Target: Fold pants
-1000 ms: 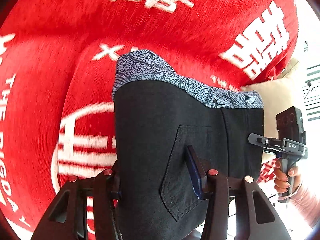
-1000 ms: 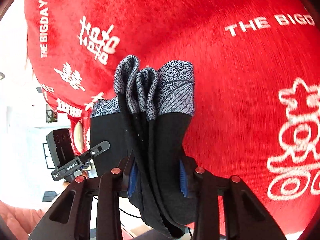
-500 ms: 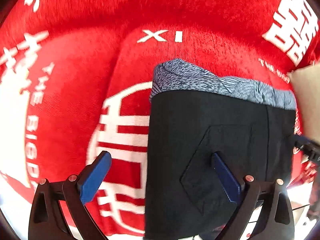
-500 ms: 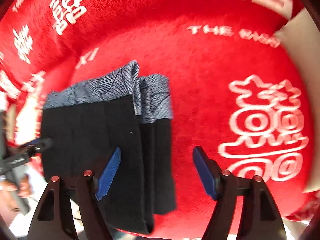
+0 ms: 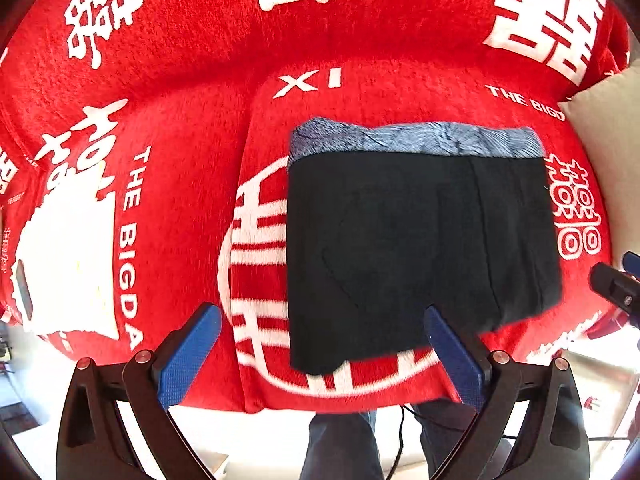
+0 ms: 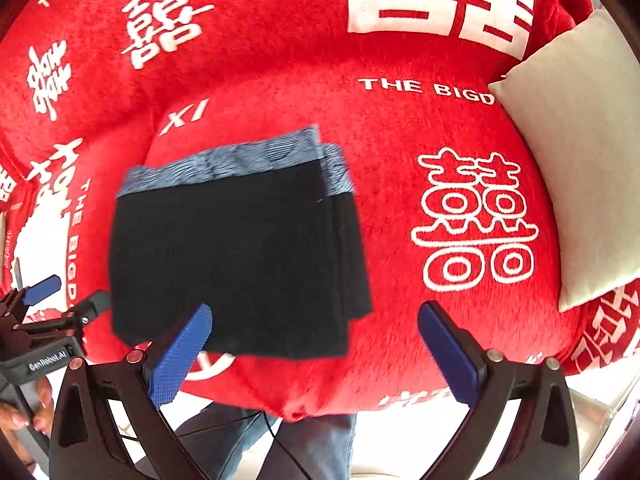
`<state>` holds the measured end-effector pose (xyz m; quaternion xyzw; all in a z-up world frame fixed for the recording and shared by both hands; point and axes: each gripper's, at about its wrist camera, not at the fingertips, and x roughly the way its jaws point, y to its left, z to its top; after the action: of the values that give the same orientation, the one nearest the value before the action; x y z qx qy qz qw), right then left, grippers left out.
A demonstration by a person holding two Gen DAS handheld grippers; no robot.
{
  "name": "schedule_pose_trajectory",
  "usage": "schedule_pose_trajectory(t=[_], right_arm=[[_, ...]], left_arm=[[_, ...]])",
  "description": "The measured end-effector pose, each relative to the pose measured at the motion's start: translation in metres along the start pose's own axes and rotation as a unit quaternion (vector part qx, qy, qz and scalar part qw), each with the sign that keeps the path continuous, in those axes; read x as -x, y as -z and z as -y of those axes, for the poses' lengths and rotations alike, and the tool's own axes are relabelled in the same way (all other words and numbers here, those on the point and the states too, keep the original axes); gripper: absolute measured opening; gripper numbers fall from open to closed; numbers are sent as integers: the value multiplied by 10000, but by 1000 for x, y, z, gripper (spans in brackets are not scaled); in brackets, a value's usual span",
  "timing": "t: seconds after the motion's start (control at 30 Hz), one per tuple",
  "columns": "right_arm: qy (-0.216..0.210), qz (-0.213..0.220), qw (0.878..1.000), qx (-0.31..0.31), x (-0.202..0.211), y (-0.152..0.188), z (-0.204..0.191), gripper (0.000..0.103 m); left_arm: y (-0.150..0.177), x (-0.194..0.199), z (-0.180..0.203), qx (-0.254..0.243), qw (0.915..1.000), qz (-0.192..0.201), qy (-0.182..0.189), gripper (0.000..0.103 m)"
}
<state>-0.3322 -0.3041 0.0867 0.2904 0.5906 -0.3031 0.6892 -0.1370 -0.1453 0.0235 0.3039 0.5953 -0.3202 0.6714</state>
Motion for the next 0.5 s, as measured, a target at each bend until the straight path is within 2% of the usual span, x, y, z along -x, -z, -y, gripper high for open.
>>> schedule_pose_trajectory(t=[0.17, 0.5], right_arm=[[-64, -143, 9999, 6, 19, 13, -18, 103], [185, -118, 9998, 37, 51, 27, -43, 103]], left_arm=[[12, 24, 1, 14, 10000, -90, 40, 102], [21, 52, -7, -55, 10000, -76, -7, 102]])
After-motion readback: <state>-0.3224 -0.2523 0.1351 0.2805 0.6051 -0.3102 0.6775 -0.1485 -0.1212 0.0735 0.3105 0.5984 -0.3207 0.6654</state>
